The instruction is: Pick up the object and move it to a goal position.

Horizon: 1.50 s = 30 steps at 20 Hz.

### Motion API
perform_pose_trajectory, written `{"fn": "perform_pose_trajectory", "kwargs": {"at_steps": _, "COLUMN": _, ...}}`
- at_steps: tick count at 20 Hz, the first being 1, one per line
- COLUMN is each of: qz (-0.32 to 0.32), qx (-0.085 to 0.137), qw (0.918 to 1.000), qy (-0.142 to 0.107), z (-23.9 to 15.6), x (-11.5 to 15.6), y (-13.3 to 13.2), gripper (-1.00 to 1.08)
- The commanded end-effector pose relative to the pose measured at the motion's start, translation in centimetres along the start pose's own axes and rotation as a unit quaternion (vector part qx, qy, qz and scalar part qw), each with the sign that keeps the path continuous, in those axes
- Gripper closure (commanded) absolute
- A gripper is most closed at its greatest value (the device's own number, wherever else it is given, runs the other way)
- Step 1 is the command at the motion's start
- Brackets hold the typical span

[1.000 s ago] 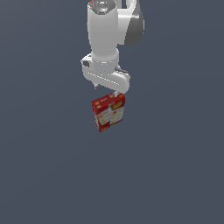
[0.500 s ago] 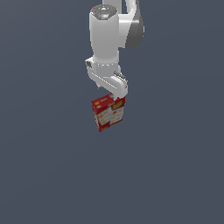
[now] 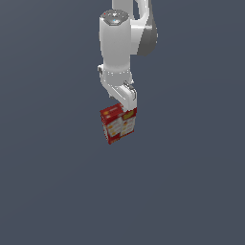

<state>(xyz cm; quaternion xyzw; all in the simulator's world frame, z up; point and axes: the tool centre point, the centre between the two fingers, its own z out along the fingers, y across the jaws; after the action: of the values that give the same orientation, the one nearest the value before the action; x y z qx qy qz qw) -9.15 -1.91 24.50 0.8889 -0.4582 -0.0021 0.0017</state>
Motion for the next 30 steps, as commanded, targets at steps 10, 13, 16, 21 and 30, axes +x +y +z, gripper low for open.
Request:
{"fn": "perform_pose_trajectory", "kwargs": {"at_steps": 10, "qz": 0.029, "qx": 0.002, "qw": 0.9996, "qy": 0.001, "z": 0.3, "x": -0.1, "y": 0.0, "gripper": -0.92}}
{"fn": "perform_pose_trajectory", "kwargs": {"at_steps": 13, "qz": 0.029, "qx": 0.002, "qw": 0.9996, "qy": 0.001, "z": 0.7, "x": -0.1, "y": 0.0, "gripper": -0.92}}
{"fn": "perform_pose_trajectory", "kwargs": {"at_steps": 16, "qz": 0.029, "qx": 0.002, "qw": 0.9996, "qy": 0.001, "z": 1.6, "x": -0.1, "y": 0.0, "gripper": -0.92}}
{"fn": "perform_pose_trajectory", "kwargs": {"at_steps": 21, "qz": 0.030, "qx": 0.002, "qw": 0.9995, "qy": 0.001, "z": 3.9, "x": -0.2, "y": 0.0, "gripper": -0.92}}
{"fn": "perform_pose_trajectory", "kwargs": {"at_steps": 30, "qz": 0.031, "qx": 0.003, "qw": 0.9995, "qy": 0.001, "z": 5.3, "x": -0.1, "y": 0.0, "gripper": 1.08}}
